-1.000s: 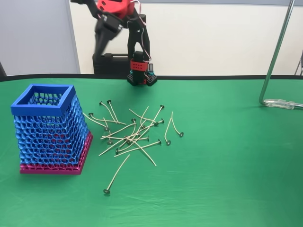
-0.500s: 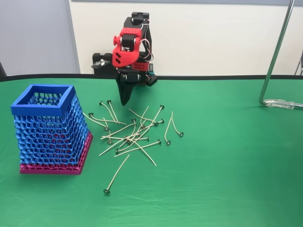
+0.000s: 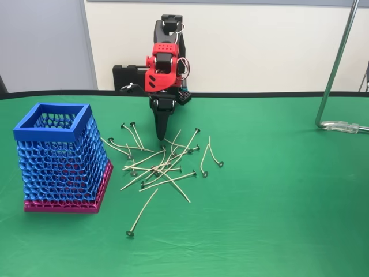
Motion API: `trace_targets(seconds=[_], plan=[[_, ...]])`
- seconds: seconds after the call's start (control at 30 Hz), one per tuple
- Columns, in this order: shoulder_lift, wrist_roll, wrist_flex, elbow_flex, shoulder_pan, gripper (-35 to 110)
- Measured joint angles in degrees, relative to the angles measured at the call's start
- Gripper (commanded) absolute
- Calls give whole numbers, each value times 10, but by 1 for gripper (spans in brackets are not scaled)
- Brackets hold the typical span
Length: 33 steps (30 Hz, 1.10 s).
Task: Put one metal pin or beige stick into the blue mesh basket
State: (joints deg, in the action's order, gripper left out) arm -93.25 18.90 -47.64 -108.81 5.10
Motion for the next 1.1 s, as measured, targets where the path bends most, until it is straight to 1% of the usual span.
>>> trace_targets(seconds=[0.47,1.1], plan=[[10,-32,18,-28,-15,13],[31,-39,40,-50,-15,13]])
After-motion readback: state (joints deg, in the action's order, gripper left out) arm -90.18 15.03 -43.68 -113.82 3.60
